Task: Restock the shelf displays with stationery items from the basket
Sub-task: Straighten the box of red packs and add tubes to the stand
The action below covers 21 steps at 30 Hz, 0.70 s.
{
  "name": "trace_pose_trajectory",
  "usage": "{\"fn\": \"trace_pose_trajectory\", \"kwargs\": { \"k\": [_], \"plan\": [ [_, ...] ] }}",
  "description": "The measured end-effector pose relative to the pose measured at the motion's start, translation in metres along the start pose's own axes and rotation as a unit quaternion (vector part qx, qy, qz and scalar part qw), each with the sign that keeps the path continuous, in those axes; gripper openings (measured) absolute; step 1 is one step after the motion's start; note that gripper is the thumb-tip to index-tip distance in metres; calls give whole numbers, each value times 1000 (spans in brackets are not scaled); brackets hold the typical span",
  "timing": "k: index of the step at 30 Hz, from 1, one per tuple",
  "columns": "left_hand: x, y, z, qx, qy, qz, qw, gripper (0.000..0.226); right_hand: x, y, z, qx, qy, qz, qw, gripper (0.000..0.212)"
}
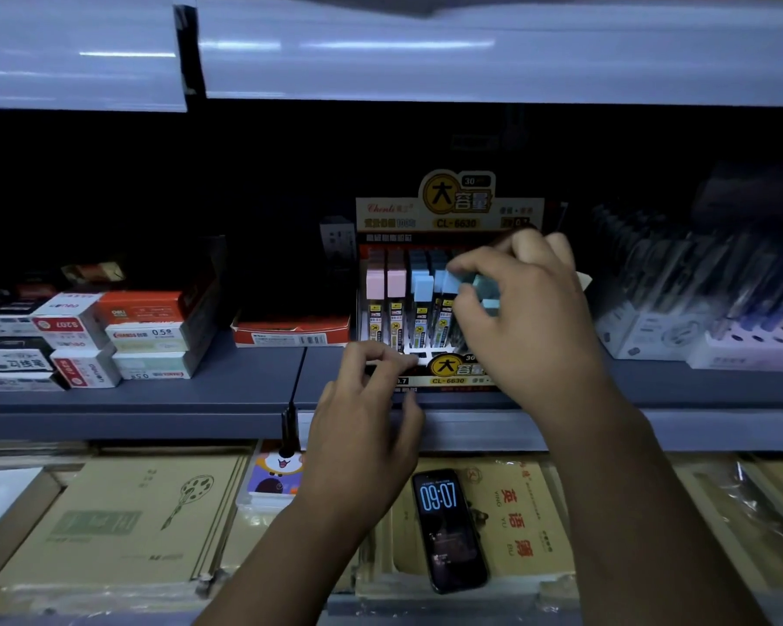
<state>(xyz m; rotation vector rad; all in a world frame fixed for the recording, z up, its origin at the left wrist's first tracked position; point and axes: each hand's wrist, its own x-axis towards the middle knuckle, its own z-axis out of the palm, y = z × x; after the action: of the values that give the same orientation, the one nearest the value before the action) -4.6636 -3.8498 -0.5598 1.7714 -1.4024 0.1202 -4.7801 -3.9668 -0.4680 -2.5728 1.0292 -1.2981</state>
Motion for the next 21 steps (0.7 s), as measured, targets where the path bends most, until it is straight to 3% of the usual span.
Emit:
{"fn": "trace_pose_trajectory", "kwargs": {
  "k": [5,10,15,21],
  "plan": [
    [0,2,5,-9,-8,12,1000,33,-1,-1,-1,4,-35,-6,999,25],
    [0,5,8,-34,-37,43,998,46,-1,4,-5,35,-6,-17,999,22],
    [4,4,11,-23,-34,56,998,46,1,11,-18,87,-16,-8,996,7],
    [6,4,13,-30,-31,52,998,43,1,17,-24,126,-32,28,991,17]
  ]
}}
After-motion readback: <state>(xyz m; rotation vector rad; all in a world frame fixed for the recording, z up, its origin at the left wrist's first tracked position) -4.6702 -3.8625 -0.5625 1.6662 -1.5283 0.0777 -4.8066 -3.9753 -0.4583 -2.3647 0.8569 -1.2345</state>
